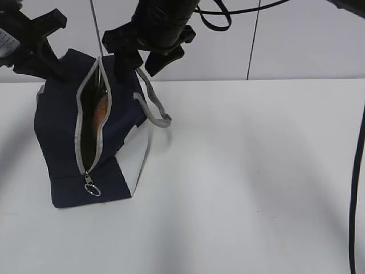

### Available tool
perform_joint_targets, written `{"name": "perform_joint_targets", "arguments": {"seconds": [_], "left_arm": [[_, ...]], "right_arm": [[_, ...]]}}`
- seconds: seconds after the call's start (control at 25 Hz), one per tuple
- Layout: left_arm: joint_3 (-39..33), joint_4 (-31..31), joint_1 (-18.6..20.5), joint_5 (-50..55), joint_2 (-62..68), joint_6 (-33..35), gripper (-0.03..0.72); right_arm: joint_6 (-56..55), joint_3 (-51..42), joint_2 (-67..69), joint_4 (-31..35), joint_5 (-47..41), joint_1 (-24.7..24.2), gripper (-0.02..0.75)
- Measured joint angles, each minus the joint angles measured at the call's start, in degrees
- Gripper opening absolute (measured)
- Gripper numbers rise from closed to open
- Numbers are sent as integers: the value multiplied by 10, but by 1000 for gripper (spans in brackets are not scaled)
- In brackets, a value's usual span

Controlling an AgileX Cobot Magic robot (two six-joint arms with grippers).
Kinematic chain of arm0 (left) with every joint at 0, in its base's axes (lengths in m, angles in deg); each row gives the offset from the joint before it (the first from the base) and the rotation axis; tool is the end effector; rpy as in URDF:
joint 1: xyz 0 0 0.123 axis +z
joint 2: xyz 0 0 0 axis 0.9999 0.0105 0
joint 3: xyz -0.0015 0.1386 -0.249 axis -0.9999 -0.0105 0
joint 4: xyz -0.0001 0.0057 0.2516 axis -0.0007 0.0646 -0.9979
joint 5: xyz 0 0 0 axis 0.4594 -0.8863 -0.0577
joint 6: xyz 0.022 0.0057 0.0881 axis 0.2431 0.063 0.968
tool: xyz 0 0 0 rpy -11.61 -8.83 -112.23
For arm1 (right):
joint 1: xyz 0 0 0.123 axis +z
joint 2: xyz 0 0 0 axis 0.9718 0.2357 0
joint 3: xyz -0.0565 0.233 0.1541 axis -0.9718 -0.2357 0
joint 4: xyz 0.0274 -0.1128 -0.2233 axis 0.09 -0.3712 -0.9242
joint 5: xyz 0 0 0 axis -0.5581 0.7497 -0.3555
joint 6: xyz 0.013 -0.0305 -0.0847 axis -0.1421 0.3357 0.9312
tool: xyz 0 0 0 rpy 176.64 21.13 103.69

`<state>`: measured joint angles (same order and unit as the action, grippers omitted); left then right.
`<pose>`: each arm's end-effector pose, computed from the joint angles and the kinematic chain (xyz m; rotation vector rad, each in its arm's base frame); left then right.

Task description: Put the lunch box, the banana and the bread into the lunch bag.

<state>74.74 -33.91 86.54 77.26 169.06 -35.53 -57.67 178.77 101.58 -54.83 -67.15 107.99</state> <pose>0.3710 -0.0579 0.3054 -0.0748 2.7069 -0.6787 0.4031 0.2722 0.3133 -0.9375 2.4857 0.4464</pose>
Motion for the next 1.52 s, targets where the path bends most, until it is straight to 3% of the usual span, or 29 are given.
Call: {"name": "perform_joint_targets", "arguments": {"seconds": [0.32,0.48,0.64,0.76,0.84,1.04,1.36,1.52], "left_arm": [[0,-1,0,0,0,0,-3],[0,-1,0,0,0,0,-3],[0,-1,0,0,0,0,-3],[0,-1,0,0,0,0,-3],[0,-1,0,0,0,0,-3],[0,14,0,0,0,19,-3],[0,132,-3,-14,0,72,-3],[0,160,-30,-48,4,86,-3]], "right_arm": [[-58,1,8,-42,23,-1,495],[-60,1,37,-26,37,-1,433],[-61,1,54,-18,53,-1,281],[-58,1,54,-18,55,-1,90],[-46,1,54,-18,55,-1,13],[-33,6,53,-18,43,-1,-5],[-28,7,2,-65,-14,-5,-6],[-28,8,-18,-80,-20,-18,-6]]}}
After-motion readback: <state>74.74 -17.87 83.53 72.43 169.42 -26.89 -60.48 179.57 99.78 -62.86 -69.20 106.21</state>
